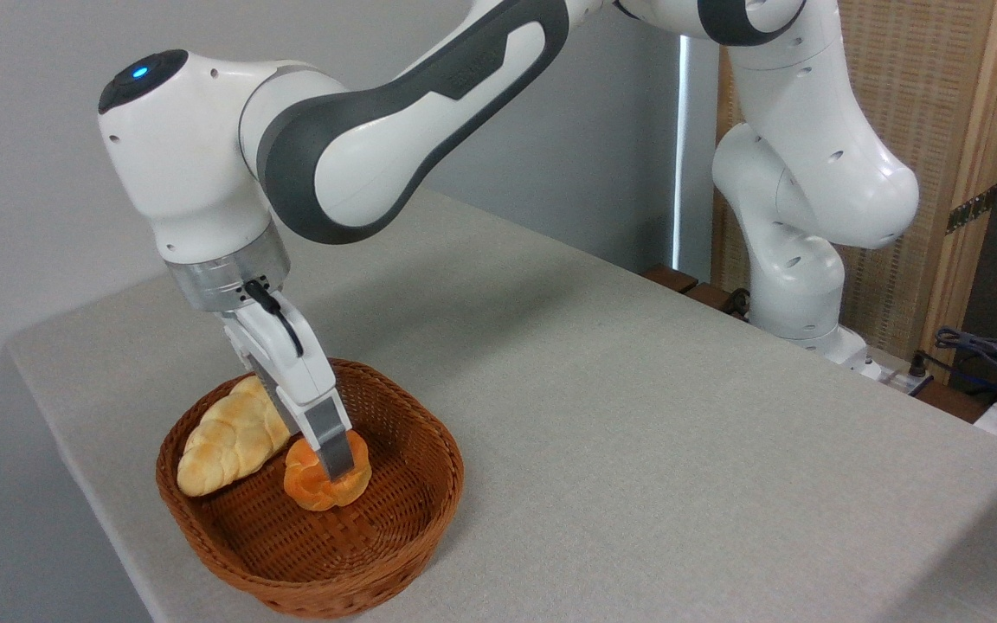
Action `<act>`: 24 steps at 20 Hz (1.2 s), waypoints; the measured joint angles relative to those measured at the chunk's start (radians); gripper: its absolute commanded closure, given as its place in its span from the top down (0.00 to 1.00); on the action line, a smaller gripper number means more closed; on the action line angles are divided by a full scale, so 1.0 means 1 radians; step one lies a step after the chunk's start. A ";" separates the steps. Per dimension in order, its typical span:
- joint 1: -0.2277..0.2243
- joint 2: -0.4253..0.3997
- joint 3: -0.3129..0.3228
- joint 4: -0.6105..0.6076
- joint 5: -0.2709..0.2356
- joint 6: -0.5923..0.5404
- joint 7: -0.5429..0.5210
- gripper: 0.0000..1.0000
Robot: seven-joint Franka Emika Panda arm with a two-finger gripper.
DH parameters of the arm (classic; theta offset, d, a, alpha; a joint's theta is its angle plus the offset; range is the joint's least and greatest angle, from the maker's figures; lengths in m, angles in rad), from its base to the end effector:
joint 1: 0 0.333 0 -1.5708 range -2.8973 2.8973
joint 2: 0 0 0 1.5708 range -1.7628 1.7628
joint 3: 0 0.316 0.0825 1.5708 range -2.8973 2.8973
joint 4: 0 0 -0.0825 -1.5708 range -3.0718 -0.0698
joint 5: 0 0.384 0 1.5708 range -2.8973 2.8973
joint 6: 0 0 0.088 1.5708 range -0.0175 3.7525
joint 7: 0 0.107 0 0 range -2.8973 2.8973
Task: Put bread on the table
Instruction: 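Close the gripper fingers around the round orange bun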
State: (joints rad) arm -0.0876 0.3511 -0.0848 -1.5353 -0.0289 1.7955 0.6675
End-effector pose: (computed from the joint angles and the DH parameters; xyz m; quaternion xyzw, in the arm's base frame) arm 0.6456 -0.1081 0.4469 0.9142 -0.4019 -0.0365 0.0387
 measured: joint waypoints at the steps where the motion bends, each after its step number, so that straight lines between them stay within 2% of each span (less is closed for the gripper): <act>1: -0.001 0.002 0.000 -0.001 0.000 0.000 0.000 1.00; 9: -0.002 0.007 -0.001 -0.016 0.000 0.000 0.001 0.99; 16: -0.004 0.011 -0.001 -0.018 0.000 0.000 0.002 0.62; 18: -0.004 0.012 -0.001 -0.018 0.000 0.001 0.002 0.57; 24: -0.004 0.012 -0.001 -0.018 -0.003 0.006 0.002 0.56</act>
State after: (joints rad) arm -0.0921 0.3629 -0.0857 -1.5534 -0.0314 1.8014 0.6694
